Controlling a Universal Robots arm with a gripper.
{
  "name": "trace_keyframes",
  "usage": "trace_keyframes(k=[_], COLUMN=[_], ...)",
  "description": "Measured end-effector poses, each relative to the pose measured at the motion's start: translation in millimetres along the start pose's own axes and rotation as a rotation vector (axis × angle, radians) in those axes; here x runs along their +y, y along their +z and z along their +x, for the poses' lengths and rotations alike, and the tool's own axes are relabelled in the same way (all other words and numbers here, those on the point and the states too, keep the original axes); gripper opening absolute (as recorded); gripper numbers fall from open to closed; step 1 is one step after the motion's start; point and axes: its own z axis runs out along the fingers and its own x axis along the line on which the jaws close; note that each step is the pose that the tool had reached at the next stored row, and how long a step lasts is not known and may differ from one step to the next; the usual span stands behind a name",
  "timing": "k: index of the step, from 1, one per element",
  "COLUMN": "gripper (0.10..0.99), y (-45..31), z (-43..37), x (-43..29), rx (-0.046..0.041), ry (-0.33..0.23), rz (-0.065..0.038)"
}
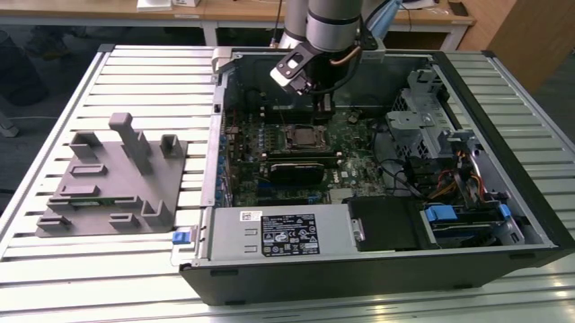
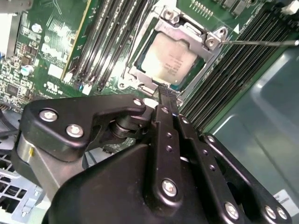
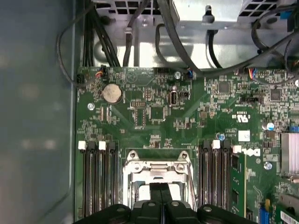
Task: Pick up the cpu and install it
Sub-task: 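Close the cpu cover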
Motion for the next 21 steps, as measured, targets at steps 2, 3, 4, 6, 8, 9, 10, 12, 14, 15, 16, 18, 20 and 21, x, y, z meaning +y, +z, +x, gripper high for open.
trace_keyframes(k=[2,3,4,6,8,9,10,12,14,15,16,18,20,21], gripper=[0.106,0.106,0.106,0.106,0.106,0.106,0.106,0.106,0.106,0.106,0.106,0.106,0.106,0.106], y=[0.1,0.1,0.2,0.4,0.7,0.8,1.1,1.9,3.1,3.8,4.5,6.0,7.3,8.0], z=[-0.3,-0.7,-1.0,-1.5,-1.6,-1.6,-1.7,-1.7,-1.7,-1.8,-1.8,-1.8,-1.8,-1.9], x=[-2.7,-3.9,-5.0,-7.8,-10.8,-12.5,-14.2,-17.7,-21.2,-22.9,-24.6,-26.4,-28.3,-29.8], rx=[-0.0001,-0.0002,-0.0003,0.0,0.0,-0.0001,-0.0002,-0.0001,0.0,-0.0001,-0.0002,-0.0002,-0.0001,-0.0002], ry=[0.0,0.0,0.0,0.0,0.0,0.0,0.0,0.0,0.0,0.0,0.0,0.0,0.0,0.0], rz=[0.0,0.0,0.0,0.0,0.0,0.0,0.0,0.0,0.0,0.0,0.0,0.0,0.0,0.0])
